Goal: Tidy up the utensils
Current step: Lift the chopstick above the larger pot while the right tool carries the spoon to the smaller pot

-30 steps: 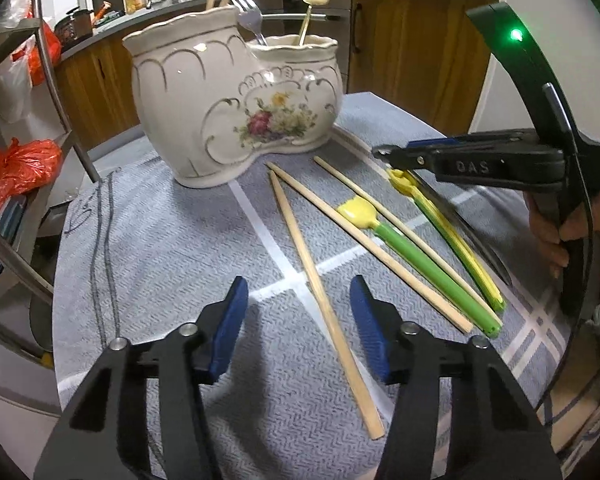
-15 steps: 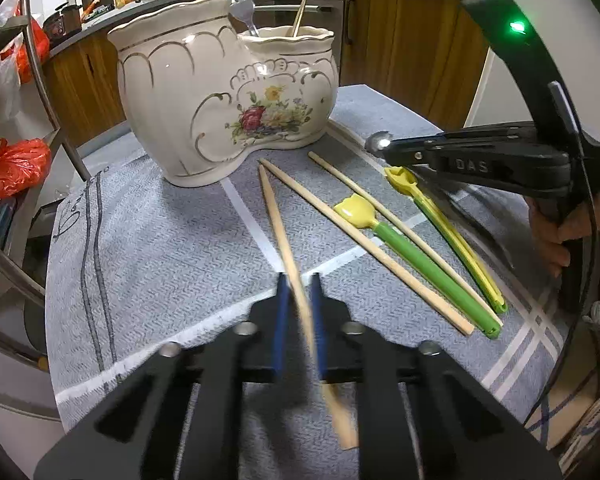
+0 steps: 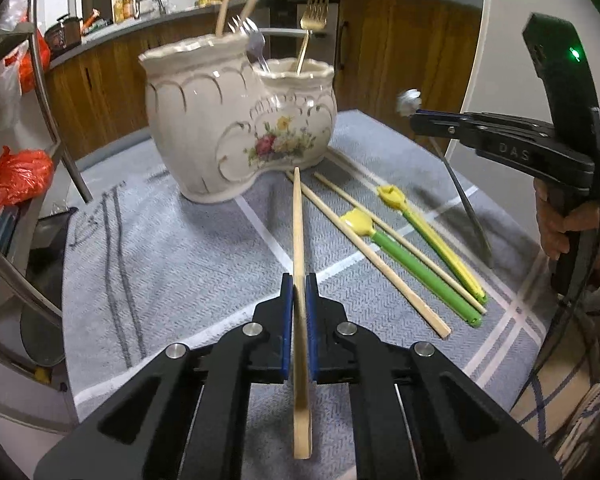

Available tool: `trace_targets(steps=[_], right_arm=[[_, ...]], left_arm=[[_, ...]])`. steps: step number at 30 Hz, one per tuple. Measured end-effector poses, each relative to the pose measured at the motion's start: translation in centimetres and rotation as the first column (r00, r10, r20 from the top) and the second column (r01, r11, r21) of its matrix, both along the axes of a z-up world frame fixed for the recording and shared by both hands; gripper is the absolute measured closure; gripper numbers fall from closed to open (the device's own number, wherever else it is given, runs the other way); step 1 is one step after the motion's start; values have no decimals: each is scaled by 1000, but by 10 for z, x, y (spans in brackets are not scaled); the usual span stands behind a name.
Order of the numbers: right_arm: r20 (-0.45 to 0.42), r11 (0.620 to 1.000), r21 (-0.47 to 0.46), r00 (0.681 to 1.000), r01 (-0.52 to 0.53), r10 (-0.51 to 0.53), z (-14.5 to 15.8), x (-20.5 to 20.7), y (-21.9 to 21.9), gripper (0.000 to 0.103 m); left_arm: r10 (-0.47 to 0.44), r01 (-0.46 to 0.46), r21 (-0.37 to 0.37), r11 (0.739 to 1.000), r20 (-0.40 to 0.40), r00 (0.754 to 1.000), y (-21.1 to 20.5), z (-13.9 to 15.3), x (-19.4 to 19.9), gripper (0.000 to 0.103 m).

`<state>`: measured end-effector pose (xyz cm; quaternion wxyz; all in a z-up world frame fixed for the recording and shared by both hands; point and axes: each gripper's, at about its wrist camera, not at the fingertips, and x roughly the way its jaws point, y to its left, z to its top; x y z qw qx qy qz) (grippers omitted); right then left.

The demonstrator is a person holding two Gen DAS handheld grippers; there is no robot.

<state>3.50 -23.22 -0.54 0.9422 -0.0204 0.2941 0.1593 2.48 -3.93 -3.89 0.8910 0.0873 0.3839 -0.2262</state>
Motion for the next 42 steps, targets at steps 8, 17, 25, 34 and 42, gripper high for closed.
trace_targets(steps=[8, 17, 25, 34, 42], right_arm=[[147, 998, -55, 989, -10, 18, 19, -26, 1, 101], [306, 998, -65, 951, -11, 31, 49, -45, 11, 101], [371, 1000, -8, 928, -1, 3, 82, -15, 17, 101], [361, 986, 164, 930, 2, -62, 112, 47, 12, 101], [378, 974, 224, 920, 17, -103, 118, 90, 29, 101]], left_arm=[[13, -3, -93, 996, 101, 995, 18, 19, -14, 97], [63, -12, -195, 981, 256, 965, 35, 51, -19, 97], [165, -39, -290, 956, 426, 890, 41, 101, 9, 97], [256, -39, -451, 892, 431, 865, 50, 137, 81, 97], [303, -85, -529, 844, 339, 891, 38, 123, 142, 97]])
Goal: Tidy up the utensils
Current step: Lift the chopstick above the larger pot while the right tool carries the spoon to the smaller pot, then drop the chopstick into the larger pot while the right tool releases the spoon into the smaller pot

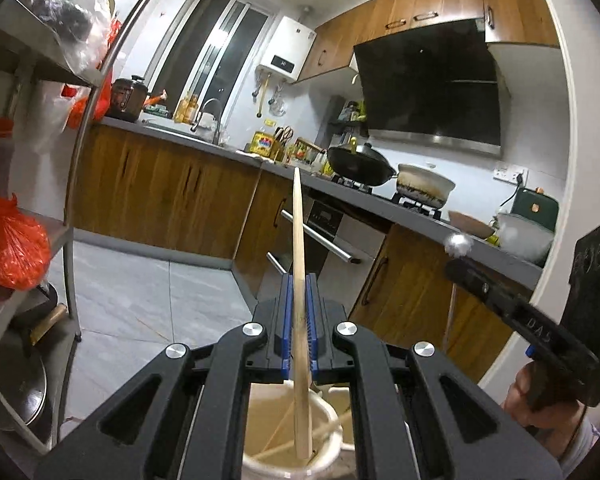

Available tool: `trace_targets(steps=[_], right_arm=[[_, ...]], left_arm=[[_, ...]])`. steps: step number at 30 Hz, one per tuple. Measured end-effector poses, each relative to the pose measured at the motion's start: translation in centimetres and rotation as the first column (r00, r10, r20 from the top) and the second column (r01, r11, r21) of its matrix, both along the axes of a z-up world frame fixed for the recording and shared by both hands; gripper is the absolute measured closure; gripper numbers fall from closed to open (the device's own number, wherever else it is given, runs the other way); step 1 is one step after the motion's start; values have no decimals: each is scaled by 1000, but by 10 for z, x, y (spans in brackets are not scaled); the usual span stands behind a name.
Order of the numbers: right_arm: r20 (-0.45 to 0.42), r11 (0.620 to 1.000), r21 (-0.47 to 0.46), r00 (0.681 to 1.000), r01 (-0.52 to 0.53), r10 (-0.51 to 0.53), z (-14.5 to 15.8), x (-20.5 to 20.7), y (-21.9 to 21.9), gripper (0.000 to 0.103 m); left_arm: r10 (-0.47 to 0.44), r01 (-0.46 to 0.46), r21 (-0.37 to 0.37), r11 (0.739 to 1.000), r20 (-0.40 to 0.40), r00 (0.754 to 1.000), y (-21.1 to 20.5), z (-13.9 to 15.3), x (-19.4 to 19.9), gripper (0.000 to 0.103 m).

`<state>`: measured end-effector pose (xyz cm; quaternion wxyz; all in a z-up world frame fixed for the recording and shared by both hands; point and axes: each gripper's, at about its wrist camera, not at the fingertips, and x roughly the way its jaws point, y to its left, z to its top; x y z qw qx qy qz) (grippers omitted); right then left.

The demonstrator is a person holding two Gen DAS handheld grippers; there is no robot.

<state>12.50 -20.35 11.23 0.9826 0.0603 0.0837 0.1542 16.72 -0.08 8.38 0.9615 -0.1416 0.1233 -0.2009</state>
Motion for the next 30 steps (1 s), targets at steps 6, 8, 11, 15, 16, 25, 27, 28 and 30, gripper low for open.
trace_targets(steps=[6, 8, 11, 15, 16, 25, 27, 28, 30], right_arm=[[-28, 1000, -9, 1000, 11, -11, -21, 21, 11, 101], [-40, 1000, -21, 999, 8, -9, -28, 25, 13, 101], [-55, 999, -36, 998, 6, -8, -38, 27, 16, 101], [-73, 999, -49, 997, 0, -4, -47, 26, 17, 101], [-75, 999, -54, 997, 0, -4, -49, 26, 18, 101], [-109, 996, -83, 994, -30, 21, -61, 22, 21, 101], [-114, 995, -91, 993, -35, 25, -63, 21, 21, 101], [-121, 995, -93, 992, -40, 28, -65, 21, 21, 101], [-134, 995, -92, 990, -46, 33, -69, 21, 21, 101]], left_arm=[[53, -53, 30, 998, 2, 999, -11, -22, 19, 97], [67, -67, 45, 997, 8, 998, -11, -29, 20, 97], [80, -81, 67, 994, 10, 997, -12, -38, 22, 97], [88, -91, 105, 990, 26, 996, -14, -48, 18, 97], [86, -89, 114, 990, 24, 996, -14, -50, 18, 97], [68, -69, 196, 978, 10, 998, -12, -61, -3, 97], [63, -64, 213, 975, 11, 998, -10, -60, -10, 97], [64, -64, 223, 973, 6, 998, -10, -59, -13, 97], [68, -65, 244, 968, -5, 998, -9, -59, -18, 97]])
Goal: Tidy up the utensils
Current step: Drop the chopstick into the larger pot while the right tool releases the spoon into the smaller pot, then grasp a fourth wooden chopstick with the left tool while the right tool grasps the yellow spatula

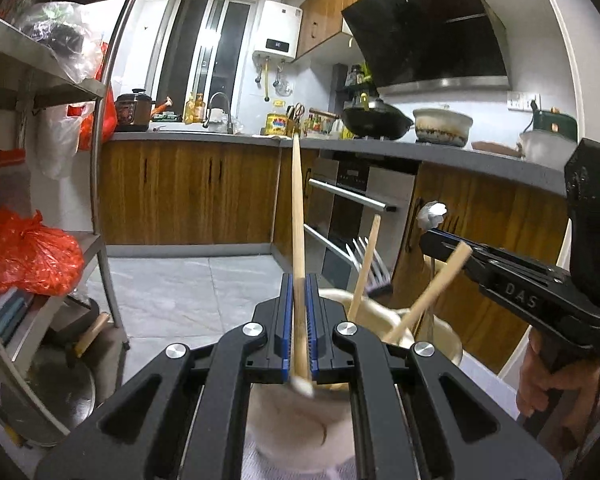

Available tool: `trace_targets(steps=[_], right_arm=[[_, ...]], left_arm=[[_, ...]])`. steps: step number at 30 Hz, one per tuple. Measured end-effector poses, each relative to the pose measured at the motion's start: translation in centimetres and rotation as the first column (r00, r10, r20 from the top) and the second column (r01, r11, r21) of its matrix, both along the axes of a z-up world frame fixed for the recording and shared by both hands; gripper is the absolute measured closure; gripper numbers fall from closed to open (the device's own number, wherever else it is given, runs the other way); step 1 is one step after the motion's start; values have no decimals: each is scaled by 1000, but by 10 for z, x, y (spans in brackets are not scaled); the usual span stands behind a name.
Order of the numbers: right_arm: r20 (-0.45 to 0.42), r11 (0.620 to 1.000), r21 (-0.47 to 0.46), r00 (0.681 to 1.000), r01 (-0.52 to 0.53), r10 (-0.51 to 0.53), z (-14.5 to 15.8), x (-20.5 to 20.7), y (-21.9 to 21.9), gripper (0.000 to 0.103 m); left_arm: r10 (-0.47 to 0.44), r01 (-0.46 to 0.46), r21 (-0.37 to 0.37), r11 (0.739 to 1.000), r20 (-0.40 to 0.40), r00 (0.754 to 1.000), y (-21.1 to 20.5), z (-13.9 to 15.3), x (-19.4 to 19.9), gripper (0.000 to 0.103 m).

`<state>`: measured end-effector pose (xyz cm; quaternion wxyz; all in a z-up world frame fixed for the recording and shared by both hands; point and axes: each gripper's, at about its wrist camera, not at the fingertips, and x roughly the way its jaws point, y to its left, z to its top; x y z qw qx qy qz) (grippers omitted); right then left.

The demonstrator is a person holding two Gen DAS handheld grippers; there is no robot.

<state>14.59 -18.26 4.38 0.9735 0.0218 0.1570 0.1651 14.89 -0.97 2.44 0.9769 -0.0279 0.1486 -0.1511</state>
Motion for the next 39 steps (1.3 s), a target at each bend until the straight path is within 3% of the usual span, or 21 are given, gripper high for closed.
trace_targets(steps=[9, 23, 26, 29, 34, 36, 38, 39], right_arm=[[-81, 1000, -12, 996, -23, 22, -17, 3, 0, 100], [-105, 999, -4, 994, -41, 40, -16, 7, 1, 97], [-99, 999, 5, 994, -42, 43, -14, 3, -3, 81], [-94, 1000, 5, 995, -29, 30, -9, -8, -8, 81], [-96, 999, 36, 995, -3, 7, -3, -34, -27, 65], [-101, 999, 46, 995, 10, -6, -1, -43, -35, 48], [-92, 998, 52, 995, 33, -28, 2, -54, -41, 28], [-88, 998, 57, 996, 39, -34, 4, -61, -45, 21]], left_arm=[[25, -23, 40, 999, -49, 998, 0, 4, -12, 97], [57, -55, 35, 998, -79, 995, 10, 12, -17, 92], [56, -53, 36, 998, -82, 995, 12, 17, -23, 91], [54, -51, 33, 998, -77, 996, 16, 23, -33, 82], [60, -57, 46, 997, -71, 996, 22, 32, -50, 73], [63, -59, 58, 997, -74, 995, 23, 33, -55, 64], [71, -67, 66, 996, -69, 995, 24, 35, -61, 41], [77, -73, 66, 995, -64, 995, 25, 37, -65, 36]])
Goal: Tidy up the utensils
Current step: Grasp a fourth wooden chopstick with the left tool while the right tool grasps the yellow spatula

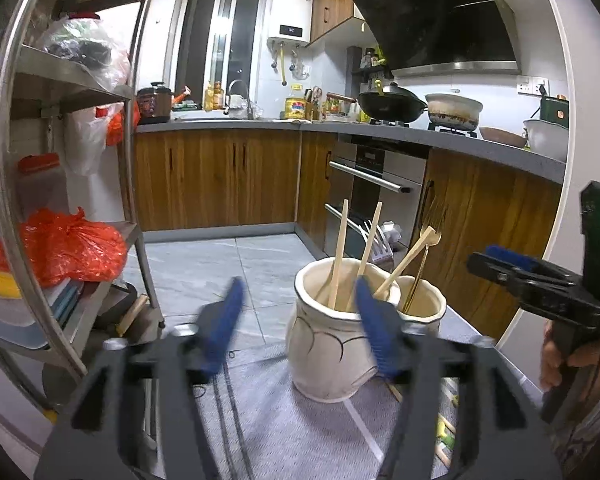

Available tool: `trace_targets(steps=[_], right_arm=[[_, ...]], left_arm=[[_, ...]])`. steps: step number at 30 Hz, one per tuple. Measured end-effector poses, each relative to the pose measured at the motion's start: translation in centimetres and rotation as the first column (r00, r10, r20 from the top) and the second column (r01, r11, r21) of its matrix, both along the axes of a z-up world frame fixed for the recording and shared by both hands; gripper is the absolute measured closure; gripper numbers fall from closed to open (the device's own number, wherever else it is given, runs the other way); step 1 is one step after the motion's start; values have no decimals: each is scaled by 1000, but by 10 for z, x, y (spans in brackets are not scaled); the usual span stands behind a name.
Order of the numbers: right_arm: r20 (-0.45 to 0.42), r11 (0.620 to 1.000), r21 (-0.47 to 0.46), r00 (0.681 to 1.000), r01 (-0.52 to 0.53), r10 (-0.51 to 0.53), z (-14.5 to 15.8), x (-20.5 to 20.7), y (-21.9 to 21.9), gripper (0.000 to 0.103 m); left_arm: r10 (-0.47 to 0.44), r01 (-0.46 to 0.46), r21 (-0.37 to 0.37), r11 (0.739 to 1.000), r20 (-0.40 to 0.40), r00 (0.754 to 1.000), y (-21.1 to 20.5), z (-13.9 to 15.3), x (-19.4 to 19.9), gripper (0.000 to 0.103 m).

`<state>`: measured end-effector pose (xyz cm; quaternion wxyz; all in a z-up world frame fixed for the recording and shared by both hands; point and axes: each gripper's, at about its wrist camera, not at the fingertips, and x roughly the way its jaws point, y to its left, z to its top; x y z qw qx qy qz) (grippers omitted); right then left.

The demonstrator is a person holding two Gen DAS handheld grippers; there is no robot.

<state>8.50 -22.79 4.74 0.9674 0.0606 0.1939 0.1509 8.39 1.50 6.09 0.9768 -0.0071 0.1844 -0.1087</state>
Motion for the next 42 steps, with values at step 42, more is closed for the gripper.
trace_targets(steps=[42], right_arm=[[-230, 982, -190, 972, 4, -48, -66, -79, -33, 5]], left_arm=[[-132, 148, 26, 989, -319, 938, -65, -75, -52, 6]])
